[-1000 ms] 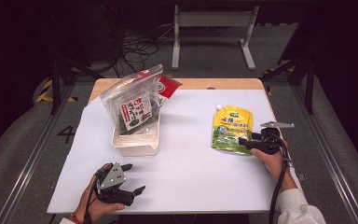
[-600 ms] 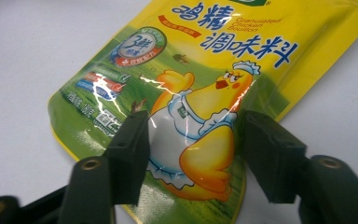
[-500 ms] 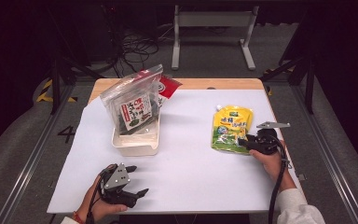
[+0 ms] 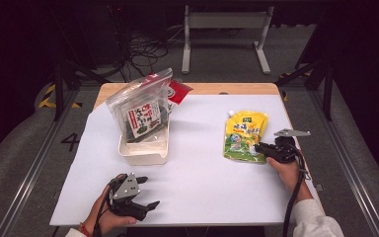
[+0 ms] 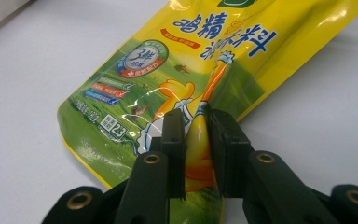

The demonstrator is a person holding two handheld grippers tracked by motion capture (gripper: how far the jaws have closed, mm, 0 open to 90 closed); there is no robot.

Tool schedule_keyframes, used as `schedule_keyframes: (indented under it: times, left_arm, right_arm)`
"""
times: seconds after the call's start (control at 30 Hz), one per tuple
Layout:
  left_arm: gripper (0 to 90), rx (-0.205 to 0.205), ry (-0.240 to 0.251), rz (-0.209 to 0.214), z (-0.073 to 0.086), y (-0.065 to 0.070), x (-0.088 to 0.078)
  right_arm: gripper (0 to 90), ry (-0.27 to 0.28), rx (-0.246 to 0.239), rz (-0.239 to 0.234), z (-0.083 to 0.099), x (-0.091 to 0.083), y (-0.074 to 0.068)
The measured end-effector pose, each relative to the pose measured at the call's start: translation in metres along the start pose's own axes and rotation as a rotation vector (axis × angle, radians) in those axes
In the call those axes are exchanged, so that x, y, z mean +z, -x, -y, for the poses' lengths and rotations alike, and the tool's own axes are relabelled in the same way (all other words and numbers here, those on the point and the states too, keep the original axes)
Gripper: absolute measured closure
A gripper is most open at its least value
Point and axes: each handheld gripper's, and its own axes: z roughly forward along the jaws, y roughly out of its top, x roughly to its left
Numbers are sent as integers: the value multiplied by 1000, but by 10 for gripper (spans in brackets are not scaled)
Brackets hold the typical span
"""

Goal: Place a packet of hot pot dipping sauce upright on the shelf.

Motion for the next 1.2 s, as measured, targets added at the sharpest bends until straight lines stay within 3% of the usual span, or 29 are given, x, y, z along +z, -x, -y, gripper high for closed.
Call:
schedule_keyframes:
  times: [0.27,0.47,0.7,0.83,0.93,1.03,1.1,1.13,1.2]
  left_arm:
    - [156,-18,14,18,-1,0,-1]
    - [156,-48,35,80,-5,4,4]
    - [161,-17,12,115,-19,16,22]
    - [162,30,-20,116,-29,21,35]
    - [157,18,-27,123,-35,20,43]
    - [148,-6,-19,143,-43,16,50]
    - [148,-8,-28,141,-46,14,54]
    - [147,3,-34,139,-47,13,57]
    - [145,11,-48,137,-48,13,62]
  right_arm:
    - [788,-7,-35,-72,3,-5,-13]
    - [790,-28,-88,-145,12,-16,-33]
    - [801,-55,-156,-271,25,-24,-67]
    - [800,-84,-186,-310,33,-22,-86]
    - [796,-87,-182,-337,36,-22,-90]
    - [748,-97,-174,-339,36,-22,-89]
    - [627,-102,-176,-320,34,-21,-88]
    - [575,-104,-168,-290,33,-19,-87]
    - [484,-108,-143,-280,30,-15,-85]
